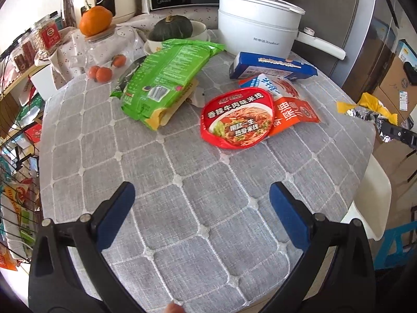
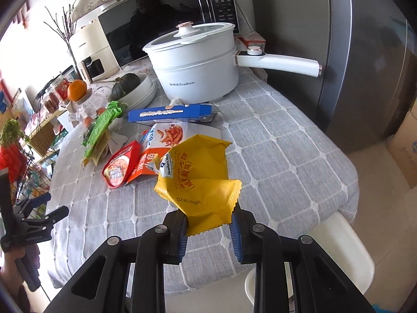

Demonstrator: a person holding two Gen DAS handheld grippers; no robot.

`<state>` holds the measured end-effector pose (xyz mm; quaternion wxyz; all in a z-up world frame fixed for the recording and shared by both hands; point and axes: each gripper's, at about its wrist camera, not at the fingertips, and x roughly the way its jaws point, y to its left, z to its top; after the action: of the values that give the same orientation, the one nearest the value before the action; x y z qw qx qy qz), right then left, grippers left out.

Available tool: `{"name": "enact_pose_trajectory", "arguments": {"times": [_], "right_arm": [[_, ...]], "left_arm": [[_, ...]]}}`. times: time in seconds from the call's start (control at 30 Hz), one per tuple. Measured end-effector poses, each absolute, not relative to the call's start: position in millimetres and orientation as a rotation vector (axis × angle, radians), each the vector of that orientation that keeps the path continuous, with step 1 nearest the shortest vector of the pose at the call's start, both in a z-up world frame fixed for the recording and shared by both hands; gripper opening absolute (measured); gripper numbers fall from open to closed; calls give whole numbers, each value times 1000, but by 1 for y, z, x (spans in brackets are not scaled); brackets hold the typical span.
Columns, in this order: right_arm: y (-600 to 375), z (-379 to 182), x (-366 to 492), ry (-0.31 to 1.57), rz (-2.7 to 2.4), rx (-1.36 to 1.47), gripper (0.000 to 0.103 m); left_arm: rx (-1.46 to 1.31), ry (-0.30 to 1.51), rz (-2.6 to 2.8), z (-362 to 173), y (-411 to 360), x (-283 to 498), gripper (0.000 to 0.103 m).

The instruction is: Collect trash

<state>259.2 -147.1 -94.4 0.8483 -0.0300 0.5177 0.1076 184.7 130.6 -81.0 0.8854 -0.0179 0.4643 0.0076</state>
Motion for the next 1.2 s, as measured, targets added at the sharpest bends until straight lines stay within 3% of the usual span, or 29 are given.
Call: {"name": "enact_pose_trajectory", "arguments": {"times": [0.23, 0.67, 0.77, 0.83, 1.13, 1.17, 1.2], "right_arm": [[-164, -100, 261, 1118, 216, -73, 28], [-192, -109, 264, 1174, 217, -62, 28], [-196, -110, 266, 1179, 209, -53, 28], [-199, -111, 267, 1182, 207, -47, 28], [-200, -106, 262, 1174, 199, -34, 28], [-200, -104, 261, 1168, 200, -28, 28], [-200, -101, 259, 1162, 201, -20, 28]], "left_arm": [[206, 947, -122, -89, 80, 234, 102], [504, 1029, -284, -137, 67, 274, 100], [503, 1043, -286, -144, 71, 275, 92], [460, 1044, -300, -143, 76, 275, 76], [408, 1028, -262, -131, 93, 251, 44], [370, 1029, -250, -131, 96, 248, 39], [330, 1031, -235, -129, 106, 251, 23]]}}
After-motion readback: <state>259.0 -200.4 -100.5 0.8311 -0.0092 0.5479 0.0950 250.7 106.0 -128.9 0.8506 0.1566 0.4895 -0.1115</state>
